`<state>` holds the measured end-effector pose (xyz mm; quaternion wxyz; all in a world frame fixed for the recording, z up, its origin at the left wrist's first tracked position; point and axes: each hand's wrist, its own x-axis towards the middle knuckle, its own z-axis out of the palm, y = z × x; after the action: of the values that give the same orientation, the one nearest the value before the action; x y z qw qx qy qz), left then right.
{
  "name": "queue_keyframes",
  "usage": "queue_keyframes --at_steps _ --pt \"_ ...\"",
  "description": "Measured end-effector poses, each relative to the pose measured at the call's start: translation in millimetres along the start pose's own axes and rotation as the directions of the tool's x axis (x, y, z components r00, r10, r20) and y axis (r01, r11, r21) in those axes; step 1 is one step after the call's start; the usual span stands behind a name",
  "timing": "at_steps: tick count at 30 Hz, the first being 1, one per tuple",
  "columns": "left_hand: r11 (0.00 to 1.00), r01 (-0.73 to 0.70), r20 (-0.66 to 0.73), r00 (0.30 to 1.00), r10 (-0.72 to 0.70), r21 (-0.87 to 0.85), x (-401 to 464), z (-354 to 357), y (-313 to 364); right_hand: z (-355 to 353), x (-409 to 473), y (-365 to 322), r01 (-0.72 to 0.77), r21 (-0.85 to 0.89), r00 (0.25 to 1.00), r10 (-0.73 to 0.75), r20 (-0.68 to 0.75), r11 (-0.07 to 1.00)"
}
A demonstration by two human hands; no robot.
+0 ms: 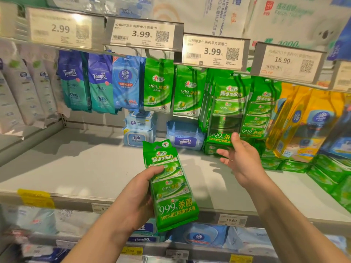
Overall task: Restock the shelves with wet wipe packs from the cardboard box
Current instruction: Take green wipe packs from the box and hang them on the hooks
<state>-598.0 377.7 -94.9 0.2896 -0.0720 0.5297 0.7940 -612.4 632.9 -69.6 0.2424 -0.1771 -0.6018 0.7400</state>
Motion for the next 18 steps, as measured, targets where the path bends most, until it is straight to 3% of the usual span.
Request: queue_keyframes --at_steps 7,12,18 --pt "0.992 -0.073 0.099 0.993 0.063 0.098 3 -2 -2 -9 -17 10 -0.137 -0.006 0.990 0.137 -0.017 0.991" --pt "0.990 -0.113 0.193 0.977 0.095 0.085 5 4 1 -5 -56 9 -0.167 -0.080 0.983 0.173 0.068 0.983" --pt "0.979 -0.182 0.288 0.946 0.150 0.088 14 5 5 3 -98 13 -0.140 -0.377 0.947 0.235 0.218 0.916"
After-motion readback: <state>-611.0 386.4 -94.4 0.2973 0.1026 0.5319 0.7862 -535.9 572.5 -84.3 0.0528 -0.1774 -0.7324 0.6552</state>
